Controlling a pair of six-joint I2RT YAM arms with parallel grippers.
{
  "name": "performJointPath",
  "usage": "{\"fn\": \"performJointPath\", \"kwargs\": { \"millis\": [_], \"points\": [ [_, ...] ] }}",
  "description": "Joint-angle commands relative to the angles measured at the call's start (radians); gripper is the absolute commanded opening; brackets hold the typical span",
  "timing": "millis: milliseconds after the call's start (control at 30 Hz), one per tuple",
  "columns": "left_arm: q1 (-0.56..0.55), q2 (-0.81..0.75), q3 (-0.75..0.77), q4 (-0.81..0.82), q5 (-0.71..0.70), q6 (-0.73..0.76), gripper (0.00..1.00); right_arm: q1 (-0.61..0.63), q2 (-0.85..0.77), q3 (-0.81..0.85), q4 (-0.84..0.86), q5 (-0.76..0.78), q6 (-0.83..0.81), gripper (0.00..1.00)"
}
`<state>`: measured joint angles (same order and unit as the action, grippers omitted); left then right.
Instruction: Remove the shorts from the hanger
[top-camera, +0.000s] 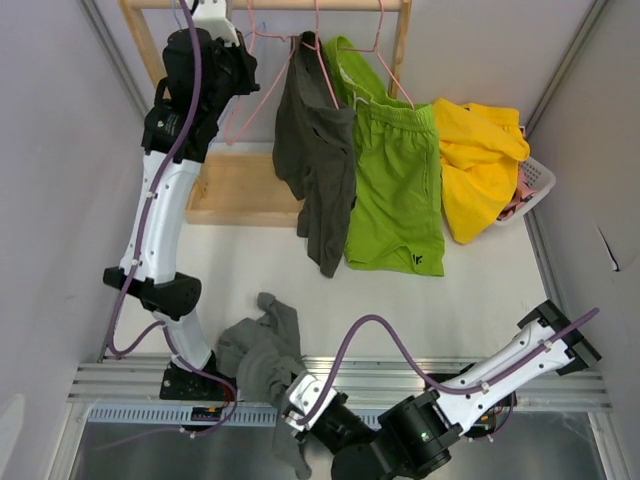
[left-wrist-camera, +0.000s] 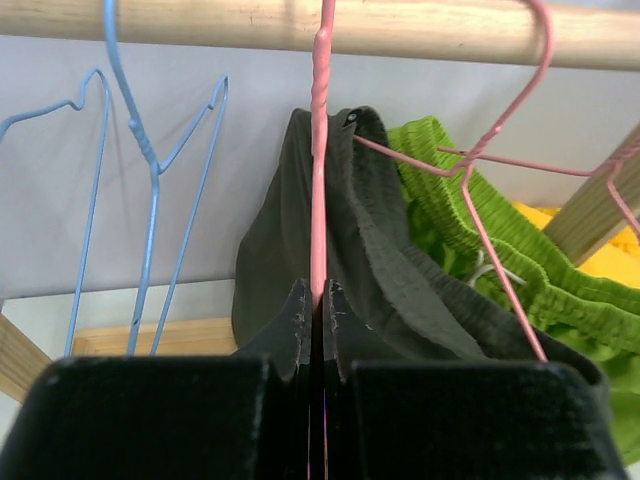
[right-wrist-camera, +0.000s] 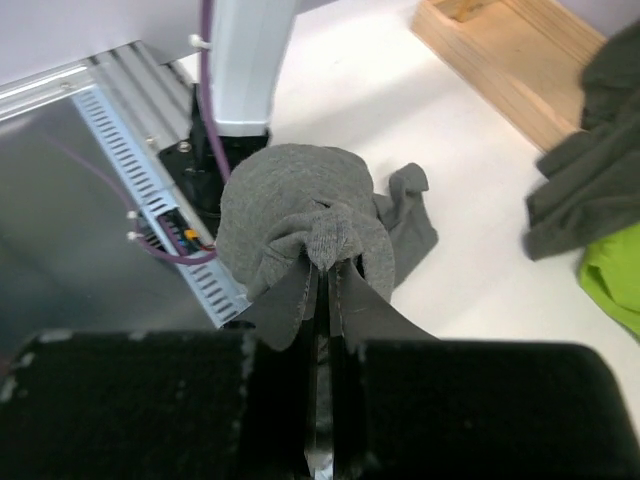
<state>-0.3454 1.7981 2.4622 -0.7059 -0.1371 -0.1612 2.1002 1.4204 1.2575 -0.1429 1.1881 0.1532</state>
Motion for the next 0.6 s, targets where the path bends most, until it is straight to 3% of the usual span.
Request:
{"fn": "performJointPath", "kwargs": {
  "millis": [0,200,267,367,400,500,567],
  "points": [
    [0.002,0.027,0.053,0.098,-0.044,0.041,0.0,0.001,-0.101,0.025,-0.029,0.16,0.071,0.0],
    [0.003,0.08,0.032,0.097,-0.062,0.046,0.0,-0.011,-0.195,-0.038,-0.007,0.197,0.04,0.0],
    [0.003,0.066,-0.025,0.1,-0.078,0.032,0.12,-0.016,-0.216,-0.038,0.028,0.238,-0.048,0.0],
    [0.005,0.026,-0.141,0.134,-0.065,0.012,0.21,-0.055,-0.259,-0.02,0.113,0.258,-0.174,0.0],
    [0.005,0.015,-0.164,0.138,-0.059,0.009,0.22,-0.098,-0.27,0.0,0.135,0.263,-0.287,0.0],
    [0.005,-0.02,-0.238,0.143,-0.041,-0.014,0.42,-0.231,-0.316,0.075,0.294,0.225,-0.506,0.0],
    [0.005,-0.055,-0.288,0.146,-0.024,-0.027,0.59,-0.32,-0.33,0.133,0.315,0.141,-0.595,0.0]
  ]
}}
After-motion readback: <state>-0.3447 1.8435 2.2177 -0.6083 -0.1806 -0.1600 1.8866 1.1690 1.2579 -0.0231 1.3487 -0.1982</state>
